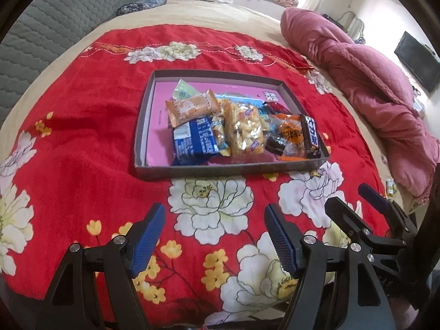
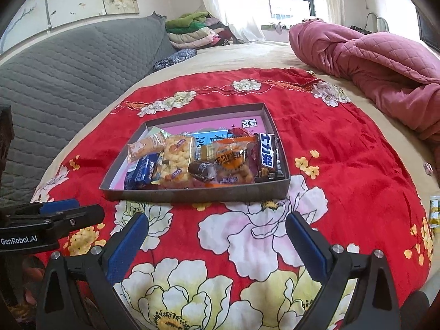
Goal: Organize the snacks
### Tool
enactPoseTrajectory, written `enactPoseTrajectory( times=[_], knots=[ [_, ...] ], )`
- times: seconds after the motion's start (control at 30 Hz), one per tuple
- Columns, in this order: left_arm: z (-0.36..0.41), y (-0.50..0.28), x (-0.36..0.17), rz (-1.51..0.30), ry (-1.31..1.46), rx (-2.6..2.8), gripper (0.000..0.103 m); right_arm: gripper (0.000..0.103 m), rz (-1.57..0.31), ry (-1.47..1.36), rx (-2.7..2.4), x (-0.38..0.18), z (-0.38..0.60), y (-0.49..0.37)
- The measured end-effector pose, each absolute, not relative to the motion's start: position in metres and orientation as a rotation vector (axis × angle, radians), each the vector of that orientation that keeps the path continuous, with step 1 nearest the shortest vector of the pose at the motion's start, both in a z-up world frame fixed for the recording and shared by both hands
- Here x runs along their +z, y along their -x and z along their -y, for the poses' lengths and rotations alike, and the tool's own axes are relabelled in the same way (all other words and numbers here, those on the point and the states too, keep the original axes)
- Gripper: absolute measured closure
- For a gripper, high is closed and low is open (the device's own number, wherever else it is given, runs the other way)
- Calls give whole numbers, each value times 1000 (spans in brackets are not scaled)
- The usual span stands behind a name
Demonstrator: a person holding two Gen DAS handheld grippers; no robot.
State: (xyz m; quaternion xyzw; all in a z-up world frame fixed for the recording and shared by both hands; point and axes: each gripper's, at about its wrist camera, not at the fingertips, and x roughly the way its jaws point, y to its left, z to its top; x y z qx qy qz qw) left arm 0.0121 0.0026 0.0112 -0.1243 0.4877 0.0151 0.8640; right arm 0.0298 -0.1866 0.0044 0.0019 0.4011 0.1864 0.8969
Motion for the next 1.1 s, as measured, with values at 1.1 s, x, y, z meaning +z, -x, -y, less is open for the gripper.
enactPoseTrajectory(
  times=[1.1],
  knots=[
    [-6, -2, 0, -1077, 256, 85, 28, 3, -844, 29, 359, 0, 188, -21]
  ],
)
